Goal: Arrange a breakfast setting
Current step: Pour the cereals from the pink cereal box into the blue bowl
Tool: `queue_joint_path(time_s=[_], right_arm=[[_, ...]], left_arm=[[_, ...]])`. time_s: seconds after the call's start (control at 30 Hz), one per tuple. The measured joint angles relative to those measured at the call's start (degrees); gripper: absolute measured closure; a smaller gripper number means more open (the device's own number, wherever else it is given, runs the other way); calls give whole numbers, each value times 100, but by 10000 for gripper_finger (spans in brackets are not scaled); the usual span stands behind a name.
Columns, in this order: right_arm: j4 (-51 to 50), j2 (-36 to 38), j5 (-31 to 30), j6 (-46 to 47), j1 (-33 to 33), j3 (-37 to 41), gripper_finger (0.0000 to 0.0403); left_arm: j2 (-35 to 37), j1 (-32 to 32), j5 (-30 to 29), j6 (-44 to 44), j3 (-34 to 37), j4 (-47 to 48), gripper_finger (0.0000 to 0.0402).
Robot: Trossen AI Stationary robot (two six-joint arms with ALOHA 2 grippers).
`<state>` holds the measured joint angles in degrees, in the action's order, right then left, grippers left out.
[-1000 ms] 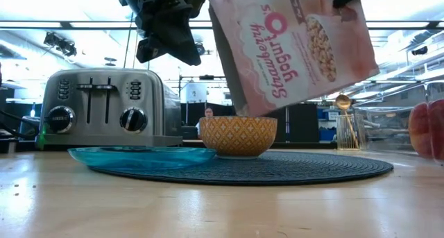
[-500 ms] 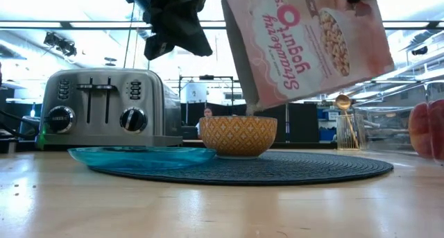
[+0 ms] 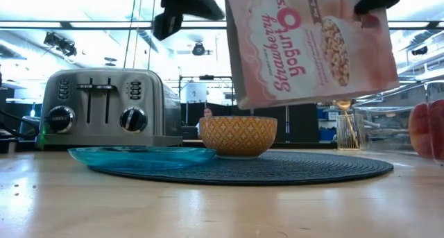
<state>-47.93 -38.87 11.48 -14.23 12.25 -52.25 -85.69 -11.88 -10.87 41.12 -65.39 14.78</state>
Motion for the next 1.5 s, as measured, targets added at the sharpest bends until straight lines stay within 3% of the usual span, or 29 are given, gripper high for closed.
queue_joint_path(time_s=[0.33, 0.77, 1.13, 1.5], right_arm=[[559, 1205, -164, 382, 0, 964, 213], [620, 2092, -130, 693, -1, 1062, 213], [1115, 2508, -92, 958, -2, 1060, 213], [2762, 2520, 61, 1381, -2, 1058, 213]], left_arm=[[0, -28, 6, 27, 0, -860, 399], [63, 51, 2, -271, 0, -2137, 399], [474, 262, -100, -1497, -9, -3683, 399], [1015, 304, -242, -2940, -2, -4753, 393]])
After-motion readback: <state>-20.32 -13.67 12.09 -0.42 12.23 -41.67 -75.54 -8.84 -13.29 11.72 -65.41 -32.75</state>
